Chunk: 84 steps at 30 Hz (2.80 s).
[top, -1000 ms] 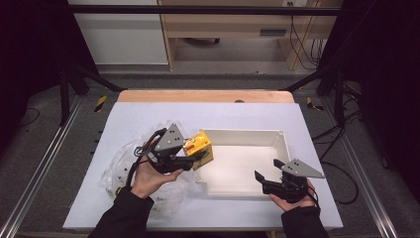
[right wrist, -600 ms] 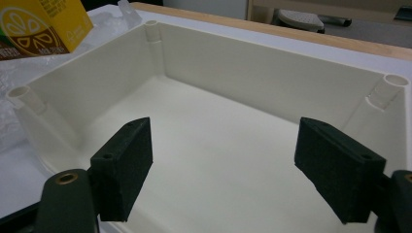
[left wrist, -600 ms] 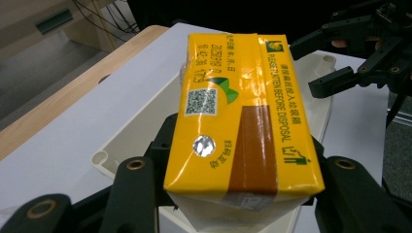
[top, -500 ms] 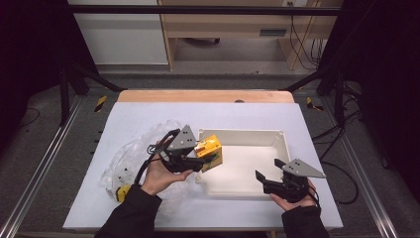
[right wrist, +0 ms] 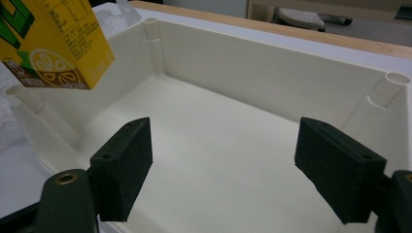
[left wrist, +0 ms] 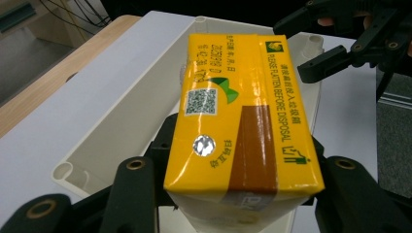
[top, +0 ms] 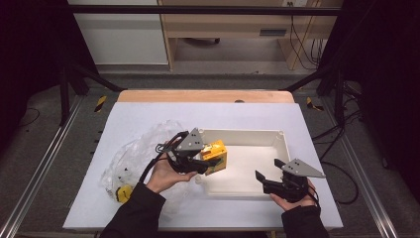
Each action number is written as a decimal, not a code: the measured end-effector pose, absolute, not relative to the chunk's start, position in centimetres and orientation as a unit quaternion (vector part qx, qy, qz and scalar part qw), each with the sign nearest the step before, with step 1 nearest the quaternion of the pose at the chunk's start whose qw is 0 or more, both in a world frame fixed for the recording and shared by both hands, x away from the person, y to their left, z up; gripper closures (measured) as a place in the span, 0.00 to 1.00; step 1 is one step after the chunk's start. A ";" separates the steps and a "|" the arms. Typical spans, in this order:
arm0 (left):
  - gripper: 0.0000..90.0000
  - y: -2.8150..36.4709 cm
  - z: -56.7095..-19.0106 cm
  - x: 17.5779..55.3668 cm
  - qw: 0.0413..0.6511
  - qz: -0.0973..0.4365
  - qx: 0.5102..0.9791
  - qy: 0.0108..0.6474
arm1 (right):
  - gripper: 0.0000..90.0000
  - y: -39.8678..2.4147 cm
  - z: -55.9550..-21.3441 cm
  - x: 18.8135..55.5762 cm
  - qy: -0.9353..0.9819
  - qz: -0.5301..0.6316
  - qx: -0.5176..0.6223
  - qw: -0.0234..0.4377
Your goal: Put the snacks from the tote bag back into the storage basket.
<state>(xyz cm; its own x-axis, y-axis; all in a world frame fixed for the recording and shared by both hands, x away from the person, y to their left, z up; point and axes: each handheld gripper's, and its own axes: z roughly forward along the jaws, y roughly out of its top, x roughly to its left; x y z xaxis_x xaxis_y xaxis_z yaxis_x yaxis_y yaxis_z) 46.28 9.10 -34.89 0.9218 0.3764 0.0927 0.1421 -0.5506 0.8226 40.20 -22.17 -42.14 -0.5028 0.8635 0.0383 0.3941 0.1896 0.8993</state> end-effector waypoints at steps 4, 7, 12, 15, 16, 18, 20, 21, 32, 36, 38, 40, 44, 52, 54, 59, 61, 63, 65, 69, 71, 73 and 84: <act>0.57 8.9 -35.3 46.6 0.443 0.124 0.877 0.140 | 0.24 -22.1 -42.2 40.2 0.730 0.467 0.432 0.249; 0.57 8.7 -35.8 46.8 0.439 0.115 0.881 0.132 | 0.24 -22.1 -42.2 40.2 0.731 0.467 0.430 0.250; 0.57 8.4 -36.3 47.2 0.438 0.103 0.885 0.120 | 0.24 -22.2 -42.2 40.2 0.730 0.467 0.433 0.249; 0.56 8.1 -36.7 47.4 0.437 0.097 0.887 0.114 | 0.24 -22.2 -42.2 40.2 0.729 0.467 0.434 0.249; 0.56 8.0 -36.8 47.4 0.436 0.096 0.888 0.112 | 0.24 -22.2 -42.2 40.2 0.729 0.467 0.434 0.249; 0.56 7.9 -37.0 47.5 0.437 0.093 0.888 0.110 | 0.24 -22.2 -42.2 40.2 0.729 0.468 0.433 0.249; 0.56 7.9 -37.2 47.6 0.431 0.088 0.892 0.104 | 0.24 -22.2 -42.2 40.2 0.730 0.466 0.433 0.249; 0.56 7.9 -37.4 47.7 0.430 0.087 0.893 0.102 | 0.24 -22.2 -42.3 40.2 0.731 0.465 0.432 0.250; 0.56 8.2 -38.3 48.1 0.422 0.074 0.899 0.089 | 0.24 -22.1 -42.3 40.2 0.732 0.465 0.430 0.250; 0.56 8.4 -38.7 48.2 0.426 0.068 0.898 0.088 | 0.24 -22.1 -42.3 40.3 0.732 0.465 0.430 0.250; 0.56 8.4 -38.9 48.3 0.426 0.065 0.898 0.085 | 0.24 -22.1 -42.3 40.2 0.732 0.465 0.431 0.249; 0.56 8.4 -39.0 48.3 0.427 0.065 0.898 0.086 | 0.24 -22.1 -42.3 40.3 0.732 0.465 0.430 0.250; 0.56 8.5 -39.4 48.4 0.423 0.064 0.900 0.082 | 0.24 -22.0 -42.4 40.3 0.732 0.466 0.430 0.249; 0.56 8.4 -40.3 48.7 0.418 0.058 0.903 0.084 | 0.24 -22.0 -42.4 40.3 0.733 0.465 0.430 0.248; 0.56 8.4 -40.5 48.8 0.418 0.056 0.903 0.084 | 0.24 -22.0 -42.4 40.3 0.733 0.464 0.430 0.248; 0.56 8.4 -40.9 48.9 0.417 0.053 0.903 0.084 | 0.24 -22.0 -42.5 40.3 0.734 0.464 0.430 0.248; 0.56 8.4 -41.2 49.0 0.415 0.053 0.904 0.084 | 0.24 -22.0 -42.5 40.4 0.734 0.464 0.430 0.248; 0.56 8.4 -41.4 49.1 0.415 0.052 0.904 0.084 | 0.24 -21.9 -42.6 40.4 0.735 0.464 0.429 0.248; 0.56 8.4 -41.6 49.1 0.414 0.051 0.905 0.084 | 0.24 -21.9 -42.6 40.4 0.736 0.462 0.428 0.247; 0.56 8.2 -41.8 49.2 0.414 0.049 0.905 0.083 | 0.24 -22.0 -42.6 40.4 0.735 0.462 0.429 0.248; 0.56 8.0 -41.9 49.2 0.415 0.050 0.905 0.080 | 0.24 -22.0 -42.7 40.4 0.735 0.462 0.430 0.247; 0.56 7.9 -42.0 49.2 0.416 0.049 0.904 0.078 | 0.24 -22.0 -42.6 40.4 0.735 0.463 0.429 0.248; 0.56 7.2 -41.6 48.9 0.434 0.049 0.897 0.071 | 0.24 -22.0 -42.6 40.4 0.735 0.464 0.429 0.248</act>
